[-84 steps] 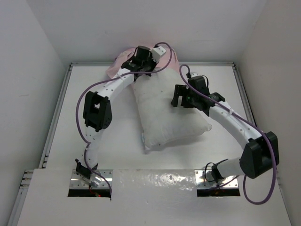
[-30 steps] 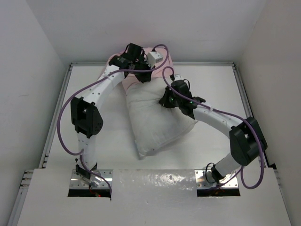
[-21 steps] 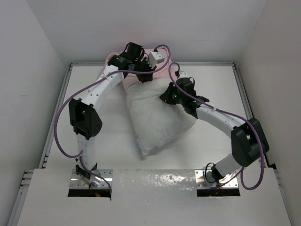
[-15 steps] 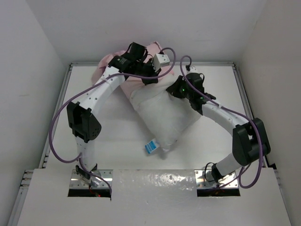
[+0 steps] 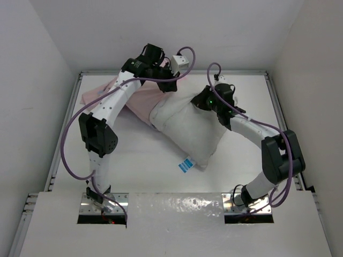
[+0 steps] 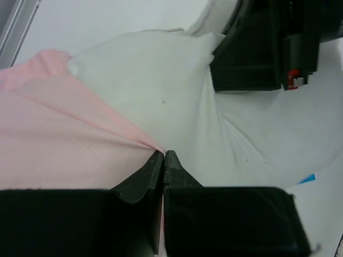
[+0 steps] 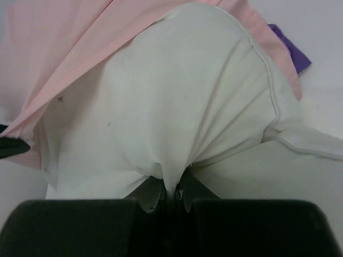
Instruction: Put the pillow into the pillowcase
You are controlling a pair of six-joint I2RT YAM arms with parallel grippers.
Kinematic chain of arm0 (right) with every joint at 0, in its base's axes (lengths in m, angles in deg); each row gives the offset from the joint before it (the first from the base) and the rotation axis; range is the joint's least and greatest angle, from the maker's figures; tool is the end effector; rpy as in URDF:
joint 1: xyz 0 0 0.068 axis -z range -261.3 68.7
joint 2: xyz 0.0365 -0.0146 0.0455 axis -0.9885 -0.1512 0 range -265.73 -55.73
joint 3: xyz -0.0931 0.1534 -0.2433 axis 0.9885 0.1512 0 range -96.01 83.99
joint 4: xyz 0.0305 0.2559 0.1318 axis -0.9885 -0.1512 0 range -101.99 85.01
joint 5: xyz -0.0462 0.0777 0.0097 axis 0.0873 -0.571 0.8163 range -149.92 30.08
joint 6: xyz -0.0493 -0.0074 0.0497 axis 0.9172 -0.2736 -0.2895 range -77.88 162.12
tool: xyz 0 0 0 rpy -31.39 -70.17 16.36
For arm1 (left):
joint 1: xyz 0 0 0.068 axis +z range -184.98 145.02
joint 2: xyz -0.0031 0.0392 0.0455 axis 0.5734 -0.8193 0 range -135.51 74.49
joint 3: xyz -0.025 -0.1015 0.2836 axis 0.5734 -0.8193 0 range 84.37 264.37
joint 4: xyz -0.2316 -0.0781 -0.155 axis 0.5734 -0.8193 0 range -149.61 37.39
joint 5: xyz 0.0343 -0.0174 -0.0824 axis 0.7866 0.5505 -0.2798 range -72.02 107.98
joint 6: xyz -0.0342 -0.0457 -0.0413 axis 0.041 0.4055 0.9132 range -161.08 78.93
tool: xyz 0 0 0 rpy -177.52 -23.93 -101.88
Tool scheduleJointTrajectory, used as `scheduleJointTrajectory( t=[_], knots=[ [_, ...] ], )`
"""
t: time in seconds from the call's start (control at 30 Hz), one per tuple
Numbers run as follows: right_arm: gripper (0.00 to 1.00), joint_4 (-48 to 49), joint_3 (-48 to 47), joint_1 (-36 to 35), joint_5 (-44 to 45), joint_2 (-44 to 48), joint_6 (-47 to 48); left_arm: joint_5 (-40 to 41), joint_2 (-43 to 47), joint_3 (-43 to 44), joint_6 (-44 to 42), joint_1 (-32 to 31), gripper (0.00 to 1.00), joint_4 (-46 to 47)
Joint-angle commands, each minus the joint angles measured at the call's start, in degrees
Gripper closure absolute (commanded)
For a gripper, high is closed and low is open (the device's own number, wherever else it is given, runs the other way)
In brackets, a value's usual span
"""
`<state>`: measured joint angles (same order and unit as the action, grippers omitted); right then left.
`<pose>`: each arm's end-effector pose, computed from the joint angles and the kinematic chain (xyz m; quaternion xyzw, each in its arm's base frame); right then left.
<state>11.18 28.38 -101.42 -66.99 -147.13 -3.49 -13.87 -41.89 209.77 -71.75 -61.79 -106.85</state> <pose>0.3812 0.1471 0.2518 0.1453 0.8034 0.3544 0.4558 0.4318 -0.2523 0.3921 0.5192 0.7293 -0.2411 0.3747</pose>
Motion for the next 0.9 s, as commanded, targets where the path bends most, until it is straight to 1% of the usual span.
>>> scheduleJointTrajectory(
  t=[0.0,0.03,0.07,0.1,0.13,0.17,0.27,0.3,0.4,0.43,0.53,0.63,0.7,0.73,0.77,0.8,0.83,0.87],
  knots=[
    [1.00,0.55,-1.52,-1.23,-4.09,2.97,-4.75,-3.04,1.06,1.95,4.20,-0.97,1.00,3.08],
    [1.00,-1.29,-1.08,-1.76,-3.57,3.76,-4.93,-3.21,1.33,1.86,5.79,-0.62,1.00,3.35],
    [1.00,-3.22,0.49,-4.46,-2.17,5.86,-4.41,-3.82,1.59,2.04,7.11,0.34,1.00,3.35],
    [1.00,-3.42,1.73,-6.49,3.67,7.27,-2.23,-3.83,2.64,2.12,7.90,0.61,1.00,3.09],
    [1.00,-2.72,4.09,-10.43,6.69,8.41,-1.51,-3.04,3.26,1.17,7.74,1.05,1.00,2.82],
    [1.00,-2.37,4.81,-11.51,9.07,9.91,-1.59,-2.34,3.78,0.81,7.39,1.23,1.00,1.43],
    [1.00,-3.41,7.61,-12.84,8.83,12.36,-9.74,-0.49,4.31,-1.20,5.28,0.71,1.00,-0.43],
    [1.00,-3.85,8.58,-13.45,9.61,13.51,-9.94,0.03,4.75,-2.95,5.45,0.36,1.00,-0.34],
    [1.00,-10.25,9.74,-16.00,13.82,16.16,-7.92,2.67,7.30,-6.74,7.28,-2.01,1.00,1.23],
    [1.00,-14.62,9.39,-16.00,14.36,16.33,-7.83,4.77,8.26,-8.06,7.38,-3.41,1.00,1.85],
    [1.00,-20.80,9.03,-16.18,14.28,15.99,-7.57,8.46,11.87,-12.46,6.86,-5.70,0.99,2.82],
    [1.00,-22.31,10.61,-16.62,14.10,16.60,-7.13,9.88,13.63,-15.27,7.21,-5.80,0.99,2.74],
    [1.00,-22.58,11.14,-16.62,14.01,17.12,-7.39,10.06,13.63,-15.80,5.46,-5.80,0.99,1.07],
    [0.94,-22.93,11.14,-16.62,12.97,17.74,-7.05,9.89,13.55,-15.72,4.58,-5.80,0.99,-1.02],
    [0.84,-23.02,10.79,-16.62,12.09,18.09,-6.35,9.97,13.55,-15.72,2.92,-5.80,0.99,-1.74],
    [0.70,-24.24,9.22,-16.62,11.38,18.53,-5.29,10.67,13.55,-15.72,2.03,-5.80,0.85,-2.44],
    [0.53,-25.55,7.99,-16.71,10.86,18.71,-3.89,11.11,13.46,-15.63,1.41,-5.80,0.73,-2.45],
    [0.26,-27.48,6.50,-16.71,10.68,18.80,-0.31,11.55,12.94,-14.41,1.15,-5.80,0.60,-2.36]
  ],
)
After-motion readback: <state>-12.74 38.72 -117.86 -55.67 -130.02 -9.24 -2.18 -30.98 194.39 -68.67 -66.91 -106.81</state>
